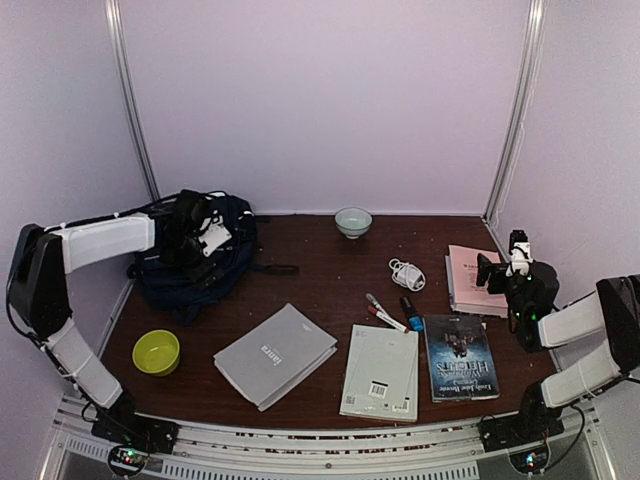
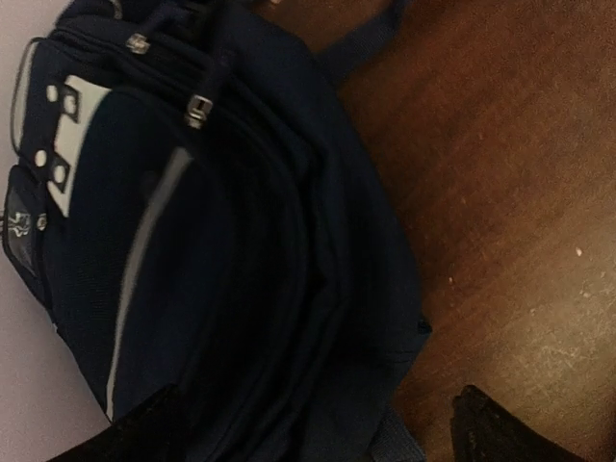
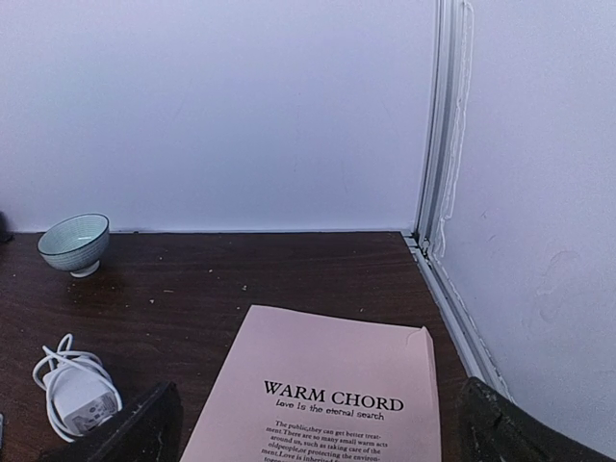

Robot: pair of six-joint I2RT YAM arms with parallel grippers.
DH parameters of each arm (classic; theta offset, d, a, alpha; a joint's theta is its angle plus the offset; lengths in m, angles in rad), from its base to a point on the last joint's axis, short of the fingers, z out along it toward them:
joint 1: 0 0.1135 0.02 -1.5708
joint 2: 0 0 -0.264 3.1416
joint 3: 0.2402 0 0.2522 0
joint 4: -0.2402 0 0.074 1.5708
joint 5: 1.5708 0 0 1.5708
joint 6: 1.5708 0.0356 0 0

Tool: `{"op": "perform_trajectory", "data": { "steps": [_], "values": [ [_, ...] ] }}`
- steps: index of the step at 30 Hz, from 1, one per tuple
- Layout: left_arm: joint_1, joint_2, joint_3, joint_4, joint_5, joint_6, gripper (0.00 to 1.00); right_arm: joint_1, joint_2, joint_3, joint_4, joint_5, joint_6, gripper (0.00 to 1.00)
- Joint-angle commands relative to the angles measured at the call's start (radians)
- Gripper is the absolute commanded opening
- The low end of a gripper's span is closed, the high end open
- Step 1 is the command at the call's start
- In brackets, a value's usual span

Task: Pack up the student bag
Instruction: Pick up the student bag from the corner of the board.

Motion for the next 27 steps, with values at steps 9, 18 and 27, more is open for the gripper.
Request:
{"op": "perform_trajectory", "data": {
  "steps": [9, 18, 27],
  "values": [
    [-0.030, 0.347, 0.199, -0.046, -0.563, 0.072, 0.98, 0.006, 0.008, 0.024, 0.022, -0.004, -0.002, 1.00],
    [-0.031, 0.305, 0.199, 0.005, -0.513, 0.063, 0.00, 0.007, 0.008, 0.025, 0.023, -0.004, -0.002, 1.00],
    [-0.149, 0.048, 0.267, 0.056, -0.573, 0.132, 0.00, 0.007, 0.008, 0.024, 0.024, -0.003, -0.002, 1.00]
  ]
}}
